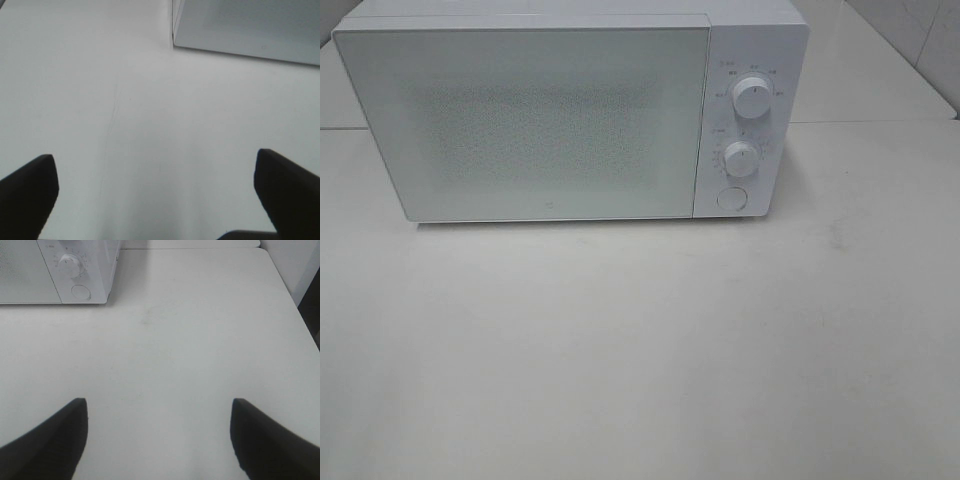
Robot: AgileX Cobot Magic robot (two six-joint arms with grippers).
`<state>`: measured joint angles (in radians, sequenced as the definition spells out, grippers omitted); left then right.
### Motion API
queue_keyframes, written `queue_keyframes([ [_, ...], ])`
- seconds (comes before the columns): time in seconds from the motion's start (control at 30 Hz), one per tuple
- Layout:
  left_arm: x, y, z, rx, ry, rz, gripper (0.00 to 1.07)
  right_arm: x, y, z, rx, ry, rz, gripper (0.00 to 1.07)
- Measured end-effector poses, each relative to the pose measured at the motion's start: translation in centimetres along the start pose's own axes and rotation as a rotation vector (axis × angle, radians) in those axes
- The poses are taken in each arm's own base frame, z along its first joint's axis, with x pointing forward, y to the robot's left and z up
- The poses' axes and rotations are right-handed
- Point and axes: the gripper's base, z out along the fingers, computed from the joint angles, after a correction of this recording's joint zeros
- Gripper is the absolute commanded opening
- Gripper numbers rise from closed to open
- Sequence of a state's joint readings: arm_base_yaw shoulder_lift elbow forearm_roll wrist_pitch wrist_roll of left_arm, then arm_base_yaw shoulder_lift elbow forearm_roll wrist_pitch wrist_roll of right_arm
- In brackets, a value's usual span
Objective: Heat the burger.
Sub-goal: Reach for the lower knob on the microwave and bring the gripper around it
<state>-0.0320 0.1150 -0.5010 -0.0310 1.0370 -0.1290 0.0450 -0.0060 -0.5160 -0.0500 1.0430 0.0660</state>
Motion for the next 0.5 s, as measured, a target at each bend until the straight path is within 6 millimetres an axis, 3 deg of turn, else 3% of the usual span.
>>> queue_keyframes([
  [0.13, 0.9, 0.1, -1.5, 0.017, -0.108, 0.001, 0.99, 0.0, 0.0, 0.0, 0.000, 0.000, 0.000, 0.75],
  [0.5, 0.9, 0.2, -1.6, 0.008, -0.120, 0.047, 0.99, 0.0, 0.0, 0.0, 0.000, 0.000, 0.000, 0.75],
])
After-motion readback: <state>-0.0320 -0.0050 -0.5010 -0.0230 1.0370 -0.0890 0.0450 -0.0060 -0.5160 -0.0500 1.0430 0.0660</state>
